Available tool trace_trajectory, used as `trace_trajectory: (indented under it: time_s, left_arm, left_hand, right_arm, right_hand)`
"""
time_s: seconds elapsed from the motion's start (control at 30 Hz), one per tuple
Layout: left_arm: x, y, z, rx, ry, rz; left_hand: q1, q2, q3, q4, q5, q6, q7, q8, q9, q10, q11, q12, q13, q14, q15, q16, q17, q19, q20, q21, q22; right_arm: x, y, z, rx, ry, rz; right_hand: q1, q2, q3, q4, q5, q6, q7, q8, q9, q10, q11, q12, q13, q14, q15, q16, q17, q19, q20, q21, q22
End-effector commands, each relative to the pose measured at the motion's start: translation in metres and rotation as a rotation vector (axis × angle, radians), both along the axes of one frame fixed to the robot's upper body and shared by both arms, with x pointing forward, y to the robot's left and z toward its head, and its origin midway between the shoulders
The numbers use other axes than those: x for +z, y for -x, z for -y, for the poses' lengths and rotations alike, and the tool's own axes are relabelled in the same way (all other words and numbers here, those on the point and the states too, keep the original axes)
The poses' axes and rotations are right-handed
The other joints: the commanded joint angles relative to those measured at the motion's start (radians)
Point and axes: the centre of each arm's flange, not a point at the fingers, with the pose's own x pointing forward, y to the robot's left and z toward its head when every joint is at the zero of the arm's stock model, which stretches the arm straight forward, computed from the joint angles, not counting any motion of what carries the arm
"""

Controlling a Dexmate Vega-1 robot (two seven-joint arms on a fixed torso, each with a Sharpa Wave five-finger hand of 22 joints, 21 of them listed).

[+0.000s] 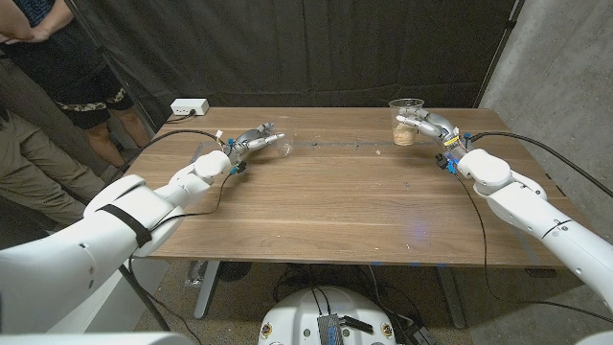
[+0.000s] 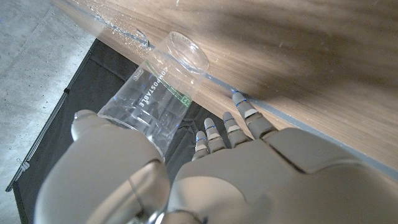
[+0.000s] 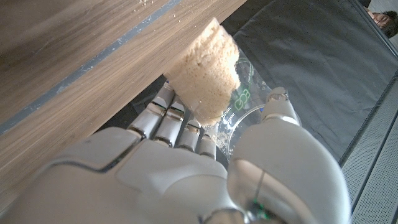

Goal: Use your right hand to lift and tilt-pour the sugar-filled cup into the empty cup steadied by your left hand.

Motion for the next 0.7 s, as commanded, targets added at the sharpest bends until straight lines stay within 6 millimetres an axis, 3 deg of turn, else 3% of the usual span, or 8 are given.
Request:
trace_trajectory:
  time_s: [0.03,0.7]
  left_arm:
    - [0.006,-0.003,0.009,0.004,-0.016,-0.006]
    - [0.012,-0.013,0.038,0.016,-0.054,-0.045]
  left_hand:
    - [0.004,0.009,-0.009,-0.002,0.006,0.006,-0.002,0.006,0.003,0.005,-0.008,0.004,0.005,0.005,-0.057,0.007,0.006,0.002,0.003,0.001,0.003]
    - [0.016,0.022,-0.016,-0.003,0.014,0.019,0.0,0.014,0.004,0.014,-0.016,0.008,0.006,0.014,-0.064,0.011,0.006,0.001,0.0,0.002,0.003]
  right_arm:
    - [-0.001,-0.001,0.005,-0.002,-0.005,-0.001]
    - [-0.007,0.006,0.018,-0.013,-0.012,-0.003]
  right_hand:
    - [0.0,0.01,0.004,0.005,0.003,0.011,-0.002,0.005,0.004,0.008,-0.003,0.005,0.004,0.008,-0.172,-0.002,0.003,-0.006,-0.079,0.01,0.002]
    - [-0.001,0.01,0.005,0.005,0.003,0.013,-0.003,0.003,0.004,0.01,-0.002,0.004,0.006,0.01,-0.172,-0.006,0.007,-0.008,-0.079,0.012,0.001]
